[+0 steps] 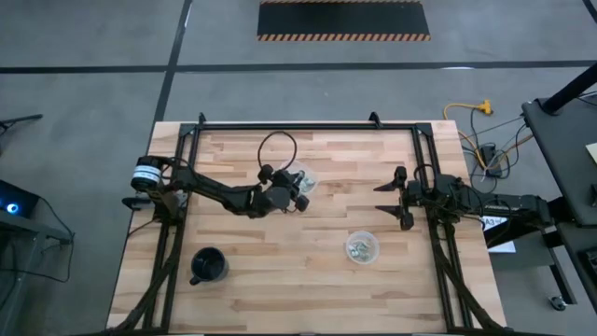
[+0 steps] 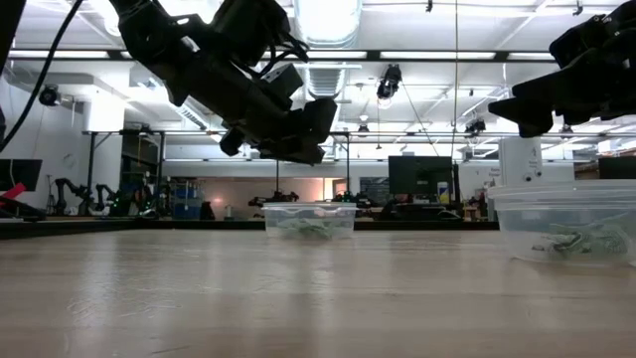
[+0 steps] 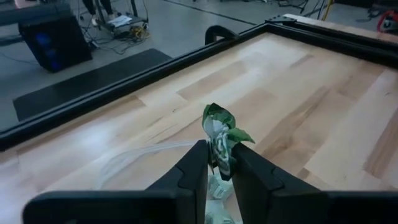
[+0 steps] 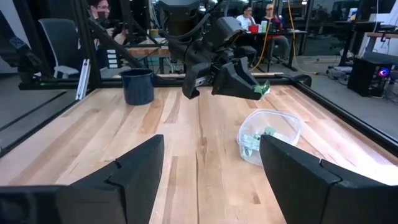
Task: Pick and place Stevia / Truvia into bins
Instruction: Put the truvia packet into the round transparent container, then return to Home Position
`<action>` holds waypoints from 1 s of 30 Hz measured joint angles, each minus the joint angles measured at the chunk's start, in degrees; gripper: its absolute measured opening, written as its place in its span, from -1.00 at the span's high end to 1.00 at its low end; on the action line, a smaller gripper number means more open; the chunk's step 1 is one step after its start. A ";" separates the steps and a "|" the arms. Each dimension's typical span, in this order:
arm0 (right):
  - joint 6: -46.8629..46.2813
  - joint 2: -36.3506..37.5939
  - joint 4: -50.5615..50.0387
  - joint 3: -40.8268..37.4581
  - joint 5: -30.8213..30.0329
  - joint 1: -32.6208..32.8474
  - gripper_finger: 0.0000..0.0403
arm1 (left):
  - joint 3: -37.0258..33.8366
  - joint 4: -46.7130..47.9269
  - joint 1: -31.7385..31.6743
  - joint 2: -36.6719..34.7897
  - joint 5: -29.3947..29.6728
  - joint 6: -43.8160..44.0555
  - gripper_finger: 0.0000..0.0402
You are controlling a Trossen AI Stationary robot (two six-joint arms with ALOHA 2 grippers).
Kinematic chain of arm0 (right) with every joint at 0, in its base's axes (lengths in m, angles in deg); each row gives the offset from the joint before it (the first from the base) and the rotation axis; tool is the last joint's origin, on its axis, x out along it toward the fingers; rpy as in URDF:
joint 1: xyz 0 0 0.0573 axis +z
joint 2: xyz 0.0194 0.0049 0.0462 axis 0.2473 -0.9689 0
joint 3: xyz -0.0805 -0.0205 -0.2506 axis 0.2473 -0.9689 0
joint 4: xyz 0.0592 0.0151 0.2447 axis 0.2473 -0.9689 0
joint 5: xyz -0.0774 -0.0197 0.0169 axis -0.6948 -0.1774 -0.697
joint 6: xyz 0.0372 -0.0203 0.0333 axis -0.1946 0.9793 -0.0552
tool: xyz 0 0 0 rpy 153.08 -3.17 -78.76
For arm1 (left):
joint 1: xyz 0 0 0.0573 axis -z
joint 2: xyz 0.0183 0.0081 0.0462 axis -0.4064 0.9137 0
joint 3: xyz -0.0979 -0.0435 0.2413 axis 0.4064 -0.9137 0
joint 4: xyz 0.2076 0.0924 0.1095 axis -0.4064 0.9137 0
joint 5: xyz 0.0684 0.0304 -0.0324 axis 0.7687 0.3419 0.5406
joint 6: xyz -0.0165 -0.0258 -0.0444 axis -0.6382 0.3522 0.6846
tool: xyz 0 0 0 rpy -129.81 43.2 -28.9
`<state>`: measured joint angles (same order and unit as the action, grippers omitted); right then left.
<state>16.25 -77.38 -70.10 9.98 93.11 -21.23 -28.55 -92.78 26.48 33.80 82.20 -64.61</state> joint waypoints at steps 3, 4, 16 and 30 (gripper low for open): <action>-0.01 0.00 0.00 0.00 0.00 0.01 -0.26 | 0.00 0.01 0.00 0.00 0.03 -0.94 0.74; -0.01 0.00 0.00 0.00 0.00 0.01 -0.25 | 0.00 -0.01 0.00 0.00 0.06 -0.96 0.74; -0.01 0.00 0.02 0.00 -0.02 -0.01 -0.27 | 0.00 -0.03 0.02 -0.02 0.09 -0.95 0.41; -0.01 0.00 0.02 0.00 -0.02 0.00 -0.24 | 0.11 -0.03 0.02 -0.04 0.12 -1.01 -0.04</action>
<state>16.24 -77.38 -70.08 9.98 93.09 -21.23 -28.44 -92.81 26.50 33.75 82.32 -65.62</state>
